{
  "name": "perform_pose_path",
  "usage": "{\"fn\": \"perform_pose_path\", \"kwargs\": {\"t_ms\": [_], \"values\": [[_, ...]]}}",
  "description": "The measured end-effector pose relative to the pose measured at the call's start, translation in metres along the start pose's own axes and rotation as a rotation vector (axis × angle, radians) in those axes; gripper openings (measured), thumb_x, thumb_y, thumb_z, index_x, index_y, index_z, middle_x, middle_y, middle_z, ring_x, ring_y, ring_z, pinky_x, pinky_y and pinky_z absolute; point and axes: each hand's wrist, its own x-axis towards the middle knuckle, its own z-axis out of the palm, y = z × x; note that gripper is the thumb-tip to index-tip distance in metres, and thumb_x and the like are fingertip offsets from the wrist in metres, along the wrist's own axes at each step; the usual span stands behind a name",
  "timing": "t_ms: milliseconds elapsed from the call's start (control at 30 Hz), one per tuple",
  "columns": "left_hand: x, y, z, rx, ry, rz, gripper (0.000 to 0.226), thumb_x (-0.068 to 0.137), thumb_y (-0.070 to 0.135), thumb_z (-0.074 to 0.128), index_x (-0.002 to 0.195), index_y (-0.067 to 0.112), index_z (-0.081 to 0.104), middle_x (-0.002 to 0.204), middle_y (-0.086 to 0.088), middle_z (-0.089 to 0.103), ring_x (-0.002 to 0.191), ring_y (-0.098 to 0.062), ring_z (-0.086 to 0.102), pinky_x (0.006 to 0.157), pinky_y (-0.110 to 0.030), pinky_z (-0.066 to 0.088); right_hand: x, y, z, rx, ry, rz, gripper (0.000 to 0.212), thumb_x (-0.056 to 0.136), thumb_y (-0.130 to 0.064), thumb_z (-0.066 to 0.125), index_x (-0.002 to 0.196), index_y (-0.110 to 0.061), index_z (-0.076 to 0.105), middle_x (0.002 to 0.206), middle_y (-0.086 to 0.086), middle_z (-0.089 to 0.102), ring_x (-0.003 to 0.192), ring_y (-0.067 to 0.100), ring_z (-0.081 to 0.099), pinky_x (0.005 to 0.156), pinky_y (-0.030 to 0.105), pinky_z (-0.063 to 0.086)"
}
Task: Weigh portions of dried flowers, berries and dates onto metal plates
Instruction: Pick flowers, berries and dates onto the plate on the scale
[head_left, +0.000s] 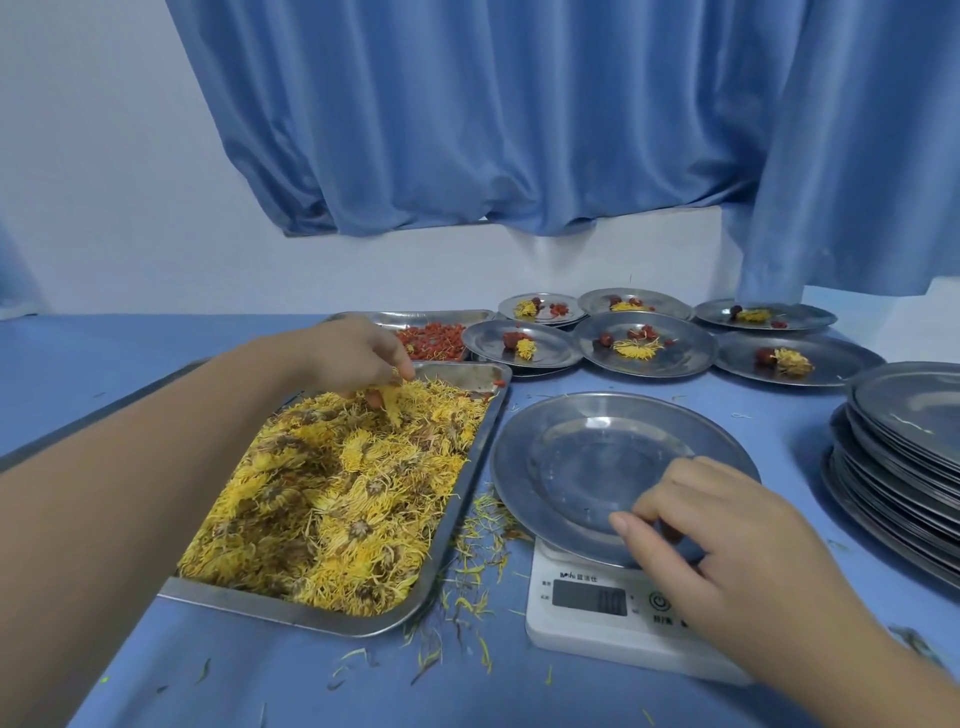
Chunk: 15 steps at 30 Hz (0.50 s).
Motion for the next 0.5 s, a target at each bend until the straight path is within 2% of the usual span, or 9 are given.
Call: {"fn": "perform_pose_path", "kwargs": {"t_ms": [133,233,400,500], "values": [[-0.002,0.002,0.002,-0.098,0.016,-0.004,0.03,0.093,0.003,0.047,0.094,0.021,0.071,0.094,0.007,0.068,0.058,0.0,0.062,0.053,-0.022,0.041,-0.001,-0.001,0.001,0.021,0.011,-0.012,0.036,0.088,-0.042,0.046,0.06,-0.022,0.054,0.062,-0.011,0.043,0.06,0.013,0.045,0.049,0.036,0.043],[-0.004,0.002,0.004,-0.14,0.023,-0.031,0.032,0.095,0.002,0.044,0.094,0.017,0.072,0.097,0.0,0.071,0.07,-0.009,0.063,0.06,-0.027,0.043,0.0,-0.001,0.001,0.031,0.015,-0.012,0.036,0.088,-0.042,0.046,0.059,-0.021,0.054,0.061,-0.01,0.043,0.059,0.014,0.045,0.048,0.036,0.043],[-0.006,0.0,0.015,-0.18,-0.036,-0.008,0.02,0.096,0.013,0.052,0.095,0.014,0.072,0.091,-0.01,0.07,0.064,-0.008,0.059,0.06,-0.026,0.046,0.0,-0.001,0.001,0.041,0.011,-0.005,0.035,0.088,-0.043,0.046,0.061,-0.022,0.055,0.061,-0.011,0.044,0.06,0.013,0.046,0.05,0.036,0.044],[-0.007,0.001,0.014,-0.188,0.004,0.025,0.018,0.097,0.018,0.055,0.094,0.022,0.072,0.097,0.001,0.07,0.077,-0.011,0.06,0.065,-0.026,0.049,0.0,0.0,0.0,0.042,0.018,-0.004,0.035,0.088,-0.042,0.046,0.06,-0.022,0.054,0.061,-0.011,0.044,0.06,0.013,0.045,0.05,0.036,0.043]]}}
